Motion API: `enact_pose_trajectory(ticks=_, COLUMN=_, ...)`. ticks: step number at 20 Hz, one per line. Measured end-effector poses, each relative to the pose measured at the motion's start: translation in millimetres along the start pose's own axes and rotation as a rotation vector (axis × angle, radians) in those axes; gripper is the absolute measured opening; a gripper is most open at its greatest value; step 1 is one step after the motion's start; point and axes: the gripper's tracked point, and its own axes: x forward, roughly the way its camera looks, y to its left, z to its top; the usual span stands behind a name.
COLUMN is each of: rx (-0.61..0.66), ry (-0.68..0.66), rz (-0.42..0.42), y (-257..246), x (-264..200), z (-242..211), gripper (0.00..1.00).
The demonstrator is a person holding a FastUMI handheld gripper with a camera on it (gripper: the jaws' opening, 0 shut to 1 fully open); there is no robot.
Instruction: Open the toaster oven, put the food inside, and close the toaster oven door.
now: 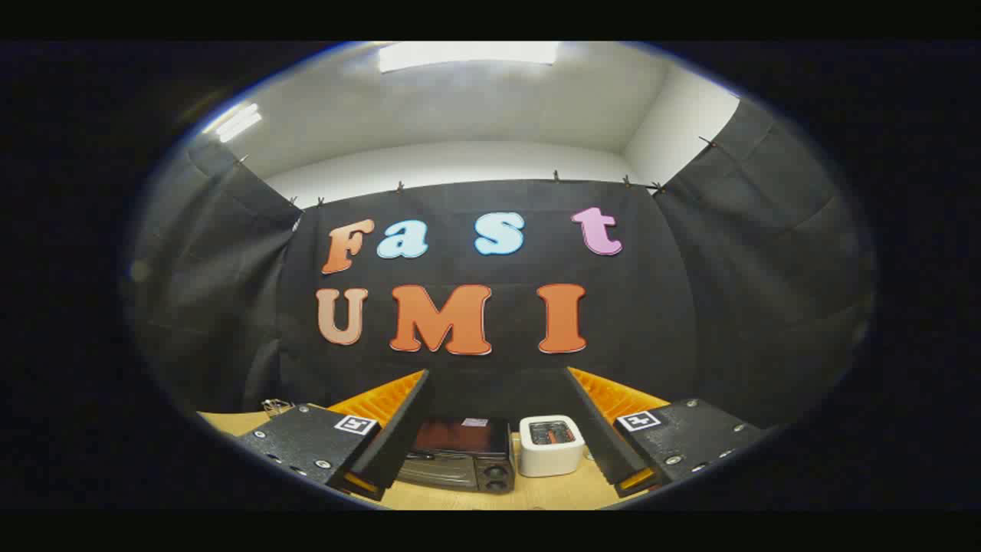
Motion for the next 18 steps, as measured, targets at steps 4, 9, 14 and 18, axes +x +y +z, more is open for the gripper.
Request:
enact_pose_trajectory(ticks=4, rx=-0.001, ry=0.018, rz=0.024, y=22, x=11, z=-7, gripper=0.98)
enact_pose_trajectory(ticks=9, rx=-0.005, ry=0.038, rz=0.052, y=49, x=23, z=-17, gripper=0.98)
enact_pose_trajectory(ticks=14, rx=0.011, ry=0.055, rz=0.092, y=75, x=27, z=-26, gripper=0.98)
enact_pose_trajectory(ticks=18, rx=0.009, ry=0.051, rz=0.098, y=81, x=32, z=-31, gripper=0.98)
